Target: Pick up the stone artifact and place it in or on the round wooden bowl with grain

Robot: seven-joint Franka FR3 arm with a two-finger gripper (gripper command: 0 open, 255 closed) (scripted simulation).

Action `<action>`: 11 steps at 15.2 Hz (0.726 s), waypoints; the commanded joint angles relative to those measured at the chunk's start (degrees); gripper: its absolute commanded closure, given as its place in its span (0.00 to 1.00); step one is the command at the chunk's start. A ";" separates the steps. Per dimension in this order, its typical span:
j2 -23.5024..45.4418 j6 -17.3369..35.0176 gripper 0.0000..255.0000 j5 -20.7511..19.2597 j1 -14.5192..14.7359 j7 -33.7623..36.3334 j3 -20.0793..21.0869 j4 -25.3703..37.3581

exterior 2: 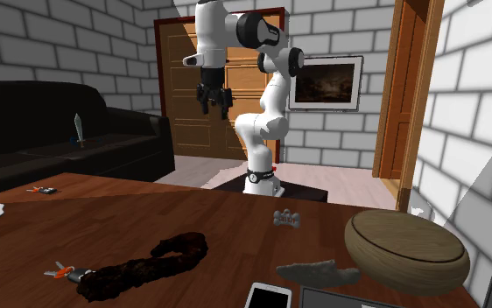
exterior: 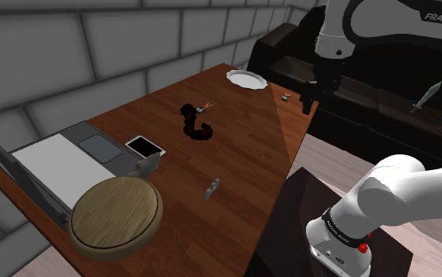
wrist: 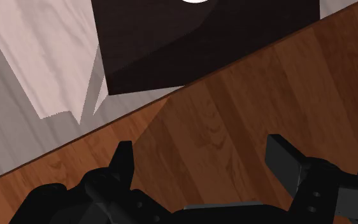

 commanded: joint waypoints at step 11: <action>8.75 2.99 0.00 12.67 0.74 25.04 13.31 1.73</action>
